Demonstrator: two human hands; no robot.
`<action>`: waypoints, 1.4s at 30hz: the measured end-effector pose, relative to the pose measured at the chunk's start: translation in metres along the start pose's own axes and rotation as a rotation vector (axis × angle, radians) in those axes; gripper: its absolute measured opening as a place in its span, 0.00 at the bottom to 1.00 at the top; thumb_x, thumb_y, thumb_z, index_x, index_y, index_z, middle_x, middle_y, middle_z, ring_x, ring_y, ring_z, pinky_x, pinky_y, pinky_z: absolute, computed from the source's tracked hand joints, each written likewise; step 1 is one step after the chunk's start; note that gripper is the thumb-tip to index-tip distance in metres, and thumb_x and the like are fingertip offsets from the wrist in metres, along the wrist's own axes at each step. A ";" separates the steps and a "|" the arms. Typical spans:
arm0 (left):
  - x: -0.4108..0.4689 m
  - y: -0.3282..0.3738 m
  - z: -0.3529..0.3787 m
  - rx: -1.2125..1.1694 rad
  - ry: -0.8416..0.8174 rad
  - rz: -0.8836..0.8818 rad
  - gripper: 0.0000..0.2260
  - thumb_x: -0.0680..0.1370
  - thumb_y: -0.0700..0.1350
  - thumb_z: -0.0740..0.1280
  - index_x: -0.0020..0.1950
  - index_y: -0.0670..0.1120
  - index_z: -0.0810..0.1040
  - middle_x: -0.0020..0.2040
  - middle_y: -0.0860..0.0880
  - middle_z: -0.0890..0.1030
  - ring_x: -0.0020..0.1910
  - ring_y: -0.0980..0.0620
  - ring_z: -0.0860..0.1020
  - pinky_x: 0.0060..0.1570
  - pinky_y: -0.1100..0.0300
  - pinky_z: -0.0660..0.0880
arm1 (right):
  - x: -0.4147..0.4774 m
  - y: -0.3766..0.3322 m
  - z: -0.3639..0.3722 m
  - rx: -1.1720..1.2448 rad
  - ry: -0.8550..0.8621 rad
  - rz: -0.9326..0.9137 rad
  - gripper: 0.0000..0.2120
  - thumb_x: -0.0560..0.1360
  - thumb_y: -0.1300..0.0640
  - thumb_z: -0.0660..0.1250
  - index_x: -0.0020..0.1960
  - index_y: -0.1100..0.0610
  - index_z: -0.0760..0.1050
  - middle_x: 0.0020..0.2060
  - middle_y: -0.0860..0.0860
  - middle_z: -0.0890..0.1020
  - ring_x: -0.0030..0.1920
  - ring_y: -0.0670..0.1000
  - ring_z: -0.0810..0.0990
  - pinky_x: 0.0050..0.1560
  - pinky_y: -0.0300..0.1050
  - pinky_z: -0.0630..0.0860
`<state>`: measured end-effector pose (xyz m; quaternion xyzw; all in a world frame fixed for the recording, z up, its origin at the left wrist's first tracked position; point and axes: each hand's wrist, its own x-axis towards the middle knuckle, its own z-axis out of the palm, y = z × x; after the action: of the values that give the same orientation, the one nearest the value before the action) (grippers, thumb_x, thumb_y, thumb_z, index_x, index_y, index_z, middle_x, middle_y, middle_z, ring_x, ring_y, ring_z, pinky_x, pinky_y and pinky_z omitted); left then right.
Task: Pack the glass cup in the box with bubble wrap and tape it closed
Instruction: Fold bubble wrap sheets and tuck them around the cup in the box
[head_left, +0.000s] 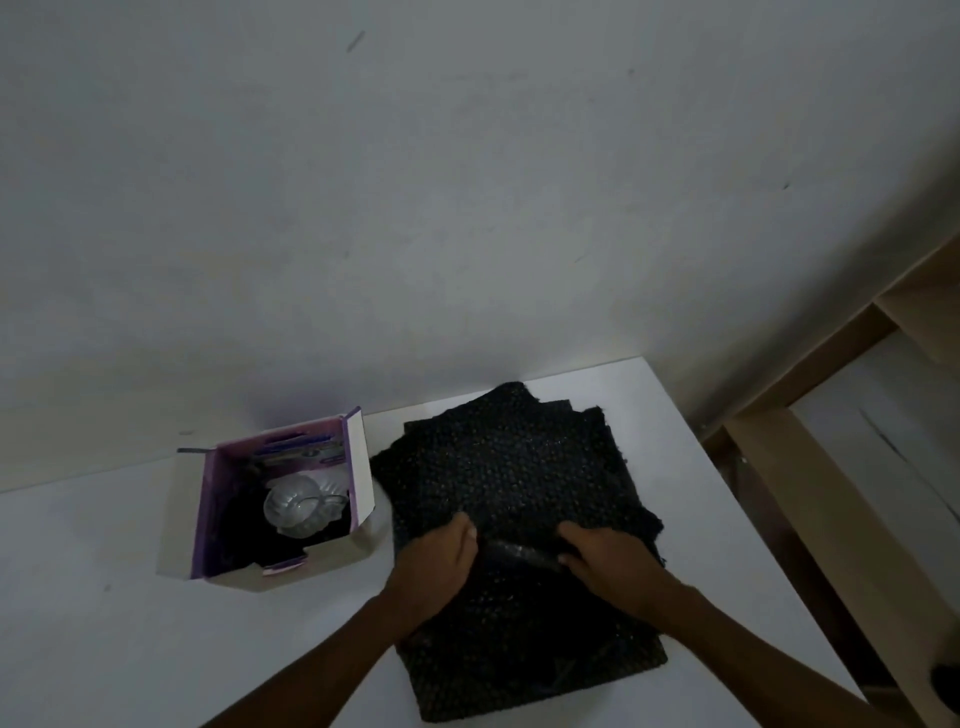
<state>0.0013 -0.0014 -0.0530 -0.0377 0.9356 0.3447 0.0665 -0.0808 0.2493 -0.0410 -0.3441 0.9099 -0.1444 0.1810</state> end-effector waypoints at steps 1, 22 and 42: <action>0.002 0.002 -0.004 0.014 0.087 0.012 0.14 0.82 0.56 0.51 0.49 0.50 0.71 0.40 0.53 0.78 0.38 0.55 0.76 0.42 0.53 0.75 | 0.008 0.002 -0.011 0.022 -0.035 0.005 0.09 0.78 0.49 0.59 0.51 0.53 0.71 0.40 0.51 0.80 0.39 0.49 0.78 0.38 0.46 0.76; 0.045 -0.022 0.023 0.370 -0.042 0.205 0.12 0.71 0.47 0.58 0.51 0.52 0.77 0.37 0.54 0.81 0.33 0.54 0.79 0.34 0.62 0.75 | 0.049 0.037 0.014 -0.284 -0.009 -0.130 0.12 0.70 0.53 0.59 0.53 0.50 0.73 0.42 0.47 0.81 0.43 0.50 0.80 0.57 0.55 0.72; 0.057 -0.023 0.019 0.513 -0.135 0.202 0.22 0.74 0.49 0.58 0.66 0.46 0.75 0.63 0.43 0.79 0.57 0.42 0.79 0.56 0.45 0.75 | 0.095 0.016 -0.004 -0.201 -0.099 -0.047 0.47 0.69 0.24 0.52 0.76 0.52 0.48 0.73 0.51 0.59 0.73 0.53 0.57 0.73 0.62 0.50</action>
<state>-0.0503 -0.0079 -0.0901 0.0966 0.9848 0.1032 0.1012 -0.1576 0.1967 -0.0656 -0.3887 0.9013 -0.0394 0.1869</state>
